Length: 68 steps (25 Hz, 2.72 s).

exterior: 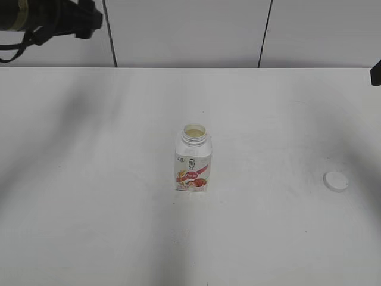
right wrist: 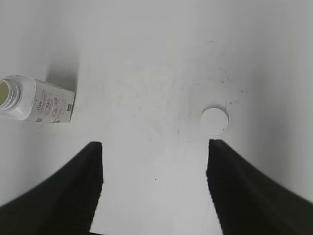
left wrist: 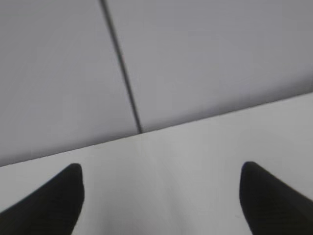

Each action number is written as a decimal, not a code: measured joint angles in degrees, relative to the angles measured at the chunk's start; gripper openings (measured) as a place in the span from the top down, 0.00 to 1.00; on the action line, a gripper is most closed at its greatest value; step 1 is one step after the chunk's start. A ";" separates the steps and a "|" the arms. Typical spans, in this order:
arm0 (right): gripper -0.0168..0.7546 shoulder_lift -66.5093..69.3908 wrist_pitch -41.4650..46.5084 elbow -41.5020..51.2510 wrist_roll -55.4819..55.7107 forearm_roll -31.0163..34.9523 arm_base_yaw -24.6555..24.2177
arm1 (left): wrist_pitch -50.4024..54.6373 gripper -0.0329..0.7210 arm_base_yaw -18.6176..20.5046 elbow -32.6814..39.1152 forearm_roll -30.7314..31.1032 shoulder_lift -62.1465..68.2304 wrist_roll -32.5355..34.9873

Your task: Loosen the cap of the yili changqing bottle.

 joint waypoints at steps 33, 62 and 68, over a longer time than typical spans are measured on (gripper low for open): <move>0.30 0.00 3.33 0.00 0.00 -0.16 0.00 | 29.24 0.18 3.21 -0.76 -76.74 3.21 68.64; 0.30 0.00 13.73 0.00 1.33 -3.70 0.00 | 52.84 0.18 3.21 -6.55 -95.37 3.02 85.24; 0.30 0.00 13.80 0.00 9.41 -11.00 0.00 | 55.01 0.18 3.21 -6.55 -93.64 -0.58 85.24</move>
